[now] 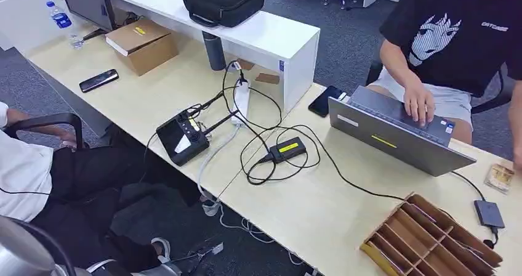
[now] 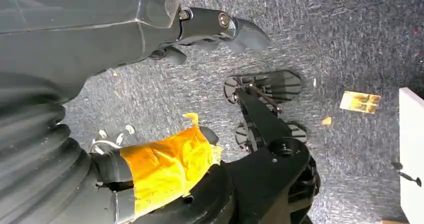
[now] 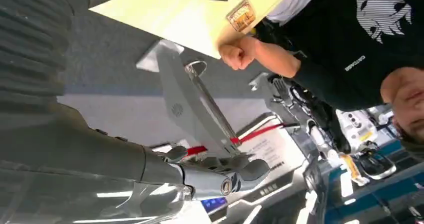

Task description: Pass the card to the sensor for recognition and then transmit it.

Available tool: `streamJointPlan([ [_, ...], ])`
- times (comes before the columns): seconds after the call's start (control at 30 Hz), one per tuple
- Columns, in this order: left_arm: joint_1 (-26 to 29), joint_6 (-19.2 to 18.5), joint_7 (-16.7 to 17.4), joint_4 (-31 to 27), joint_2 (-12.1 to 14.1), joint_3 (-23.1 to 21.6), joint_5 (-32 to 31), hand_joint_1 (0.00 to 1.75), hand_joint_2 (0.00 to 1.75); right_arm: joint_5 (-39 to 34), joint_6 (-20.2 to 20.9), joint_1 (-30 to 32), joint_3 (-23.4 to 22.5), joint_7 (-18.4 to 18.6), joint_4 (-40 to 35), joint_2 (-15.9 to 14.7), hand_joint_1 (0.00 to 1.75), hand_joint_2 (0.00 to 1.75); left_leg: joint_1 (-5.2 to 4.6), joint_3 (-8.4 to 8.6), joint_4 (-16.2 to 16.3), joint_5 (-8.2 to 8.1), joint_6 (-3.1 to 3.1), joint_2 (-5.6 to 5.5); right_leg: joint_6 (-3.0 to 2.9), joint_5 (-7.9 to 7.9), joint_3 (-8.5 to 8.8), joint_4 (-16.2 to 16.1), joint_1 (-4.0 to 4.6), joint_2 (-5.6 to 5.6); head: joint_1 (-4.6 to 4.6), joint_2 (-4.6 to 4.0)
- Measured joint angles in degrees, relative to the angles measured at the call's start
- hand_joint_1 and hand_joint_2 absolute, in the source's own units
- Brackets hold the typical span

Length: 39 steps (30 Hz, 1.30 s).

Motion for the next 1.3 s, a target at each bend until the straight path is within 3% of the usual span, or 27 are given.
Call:
streamJointPlan([
  [0.17, -0.1, -0.1, 0.5, 0.0, 0.0, 0.0, -0.7, 0.0, 1.75, 5.0, -2.2, -2.8, 6.2, 3.2, 1.7, -0.2, 0.0, 1.75, 0.0, 0.01, 0.0, 0.0, 0.0, -0.01, 0.0, 0.0, 0.0, 0.0, 0.0, 0.0, -0.02, 0.0],
  [0.47, -0.8, -0.2, 1.1, 0.0, 0.0, 0.0, -1.1, 0.0, 1.75, 8.3, -2.5, -6.1, 11.9, 6.3, 4.6, -0.2, 0.0, 1.75, 0.0, 0.0, 0.0, 0.0, 0.0, -0.01, 0.0, 0.0, 0.0, 0.0, 0.0, -0.01, -0.02, 0.0],
  [1.0, -1.1, -0.2, 1.7, 0.0, -0.1, 0.0, -1.8, 0.0, 1.75, 15.9, -4.0, -9.6, 17.6, 14.2, 10.3, -1.5, 0.0, 1.75, 0.0, 0.0, 0.0, 0.0, 0.0, -0.01, 0.0, 0.0, -0.01, 0.0, 0.0, -0.01, -0.02, 0.0],
  [1.3, -1.2, -0.2, 2.0, 0.0, -0.1, 0.0, -1.9, 0.0, 1.75, 18.0, -4.8, -10.0, 18.5, 16.0, 12.8, -1.7, 0.0, 1.75, 0.0, 0.0, 0.0, 0.0, 0.0, -0.01, 0.0, 0.0, -0.01, 0.0, 0.0, -0.01, -0.02, 0.0],
])
